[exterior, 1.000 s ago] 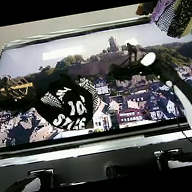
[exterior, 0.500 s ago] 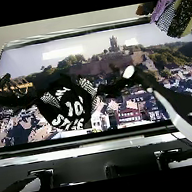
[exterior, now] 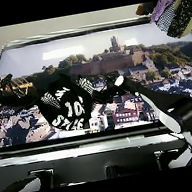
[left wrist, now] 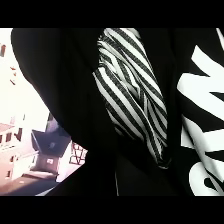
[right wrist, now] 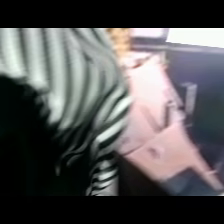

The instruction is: Fold the clothes and pants, and hang the long-sleeved shirts on hangers.

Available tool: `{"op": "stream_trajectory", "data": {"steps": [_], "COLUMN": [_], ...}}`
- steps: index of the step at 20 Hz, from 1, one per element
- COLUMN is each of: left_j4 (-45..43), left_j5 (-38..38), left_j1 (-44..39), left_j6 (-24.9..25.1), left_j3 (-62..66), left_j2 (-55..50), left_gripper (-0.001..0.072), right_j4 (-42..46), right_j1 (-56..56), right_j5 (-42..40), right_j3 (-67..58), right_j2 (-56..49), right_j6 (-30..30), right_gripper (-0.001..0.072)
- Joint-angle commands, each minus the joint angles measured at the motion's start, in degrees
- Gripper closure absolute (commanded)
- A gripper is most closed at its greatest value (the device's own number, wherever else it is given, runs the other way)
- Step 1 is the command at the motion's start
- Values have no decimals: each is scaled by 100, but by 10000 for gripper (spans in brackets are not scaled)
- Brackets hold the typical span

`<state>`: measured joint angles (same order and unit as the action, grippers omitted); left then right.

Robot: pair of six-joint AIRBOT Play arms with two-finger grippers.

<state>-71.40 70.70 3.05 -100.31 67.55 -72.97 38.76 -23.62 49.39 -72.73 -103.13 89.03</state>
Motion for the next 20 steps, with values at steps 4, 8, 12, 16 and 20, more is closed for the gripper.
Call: {"op": "stream_trajectory", "data": {"steps": [4,8,12,16,20], "left_j4": [7,68,70,68,57], "left_j5": [68,354,538,538,535], "left_j1": [-4,-4,-4,-4,-4], "left_j6": [79,127,-31,-179,-177], "left_j3": [157,1473,3344,4498,4601], "left_j2": [2,55,380,1056,2044], "left_gripper": [670,670,670,669,669], "right_j4": [782,2435,3259,3611,3960], "right_j1": [170,804,1213,1200,1200], "right_j5": [-269,116,415,627,669], "right_j3": [-227,-1040,-2072,-2601,-2601], "right_j2": [568,2022,3687,5263,6767], "right_j6": [216,887,1071,1134,1373], "right_gripper": [679,679,679,678,678]}}
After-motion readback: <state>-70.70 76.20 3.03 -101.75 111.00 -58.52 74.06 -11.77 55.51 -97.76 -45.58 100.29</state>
